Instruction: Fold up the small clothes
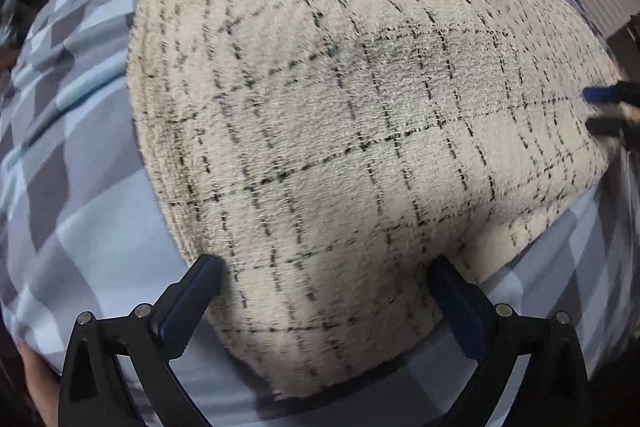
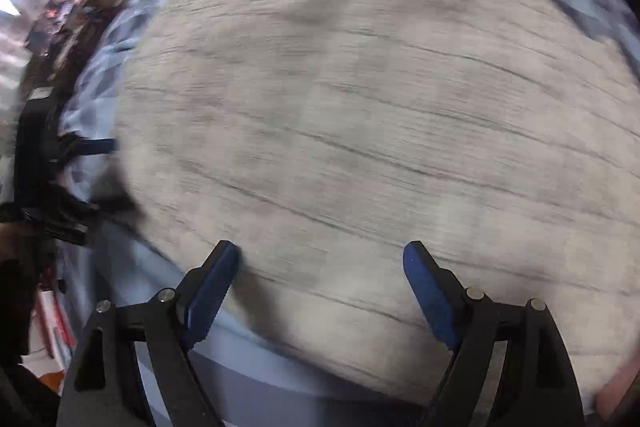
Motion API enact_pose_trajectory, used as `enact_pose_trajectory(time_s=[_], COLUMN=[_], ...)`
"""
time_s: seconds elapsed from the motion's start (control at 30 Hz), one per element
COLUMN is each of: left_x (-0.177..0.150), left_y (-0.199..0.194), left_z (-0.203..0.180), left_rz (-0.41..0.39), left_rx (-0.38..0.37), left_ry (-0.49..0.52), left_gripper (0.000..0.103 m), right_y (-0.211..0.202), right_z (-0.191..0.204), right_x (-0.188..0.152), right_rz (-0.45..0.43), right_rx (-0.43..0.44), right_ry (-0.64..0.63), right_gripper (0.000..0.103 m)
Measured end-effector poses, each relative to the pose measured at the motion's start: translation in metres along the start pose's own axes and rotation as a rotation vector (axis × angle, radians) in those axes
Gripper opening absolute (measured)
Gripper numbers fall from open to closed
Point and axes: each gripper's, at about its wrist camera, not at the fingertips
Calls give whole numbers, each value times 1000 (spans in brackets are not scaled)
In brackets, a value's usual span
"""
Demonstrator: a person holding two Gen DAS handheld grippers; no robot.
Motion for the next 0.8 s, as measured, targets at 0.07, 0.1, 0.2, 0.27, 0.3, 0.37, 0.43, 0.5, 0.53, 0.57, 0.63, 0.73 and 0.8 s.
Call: enact_pose_trajectory(time_s=[0.07, 0.1, 0.2, 0.27, 0.3, 0.37, 0.43, 0.5, 0.53, 0.57, 0.63, 0.73, 0.8], left_x=[0, 1, 6, 9, 12, 16, 19, 22, 26, 30, 34, 50, 64], left_y=[-2, -3, -6, -11, -14, -20, -27, -32, -32, -28, -14, 23, 33], left_z=[-3, -3, 9, 20, 23, 23, 14, -6, -18, -31, -48, -50, -35], left_rz=[2, 8, 40, 67, 78, 88, 76, 50, 49, 60, 93, 167, 161], left_rx=[19, 33, 23, 27, 30, 55, 82, 41, 6, -13, 24, 145, 33], left_ry=[-3, -10, -78, -146, -181, -217, -197, -102, -43, 17, 93, 74, -19], left_gripper=[103, 103, 103, 103, 103, 103, 103, 103, 103, 103, 103, 103, 103], right_y=[-3, -9, -26, -36, -40, -41, -33, -15, -6, 5, 17, 18, 6], right_z=[-36, -55, -79, -75, -60, -25, 18, 51, 60, 65, 66, 47, 25], right_x=[-13, -22, -39, -49, -57, -69, -79, -86, -84, -80, -77, -71, -66], right_rz=[16, 14, 16, 8, -12, -54, -102, -115, -96, -73, -51, -19, 25], right_rx=[-116, -159, -293, -390, -434, -493, -555, -583, -586, -606, -664, -671, -638], right_ry=[26, 24, 11, -38, -119, -277, -434, -539, -565, -581, -590, -560, -504], right_gripper=[82, 83, 82, 82, 82, 82, 82, 82, 82, 82, 82, 72, 44])
Point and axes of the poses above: each gripper's, at about its wrist camera, not at the fingertips, and y roughly the way its jaws point, z to its left, x to its top, and after that the axes turned 15 degrees about z, right-handed
